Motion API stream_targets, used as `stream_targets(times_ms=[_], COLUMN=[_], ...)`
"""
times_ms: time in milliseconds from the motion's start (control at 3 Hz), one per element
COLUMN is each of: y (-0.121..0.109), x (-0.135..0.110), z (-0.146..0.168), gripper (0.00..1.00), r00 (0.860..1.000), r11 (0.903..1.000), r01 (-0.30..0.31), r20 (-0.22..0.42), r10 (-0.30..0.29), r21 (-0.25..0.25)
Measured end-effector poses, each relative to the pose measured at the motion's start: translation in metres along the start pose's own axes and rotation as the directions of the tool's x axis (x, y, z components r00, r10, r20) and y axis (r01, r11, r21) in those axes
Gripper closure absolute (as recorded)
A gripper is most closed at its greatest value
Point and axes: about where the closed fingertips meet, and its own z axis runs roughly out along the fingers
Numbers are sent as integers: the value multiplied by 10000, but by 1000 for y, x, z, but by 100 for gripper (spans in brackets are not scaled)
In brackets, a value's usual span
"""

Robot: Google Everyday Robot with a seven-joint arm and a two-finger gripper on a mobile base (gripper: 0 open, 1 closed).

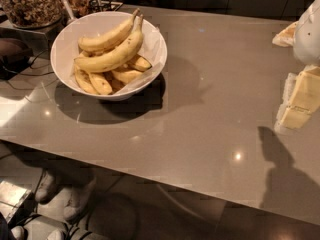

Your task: Pick banana from white bowl

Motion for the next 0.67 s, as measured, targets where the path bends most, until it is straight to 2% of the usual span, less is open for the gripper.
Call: stream_targets(times_ms=[333,667], y=[0,-2], x=[0,-19], z=[0,-4], gripper=[0,0], r00=[10000,9997], r11=[10000,9998], r01=[0,207], r20=[0,-128], r10=[0,-207], r21=[0,-38])
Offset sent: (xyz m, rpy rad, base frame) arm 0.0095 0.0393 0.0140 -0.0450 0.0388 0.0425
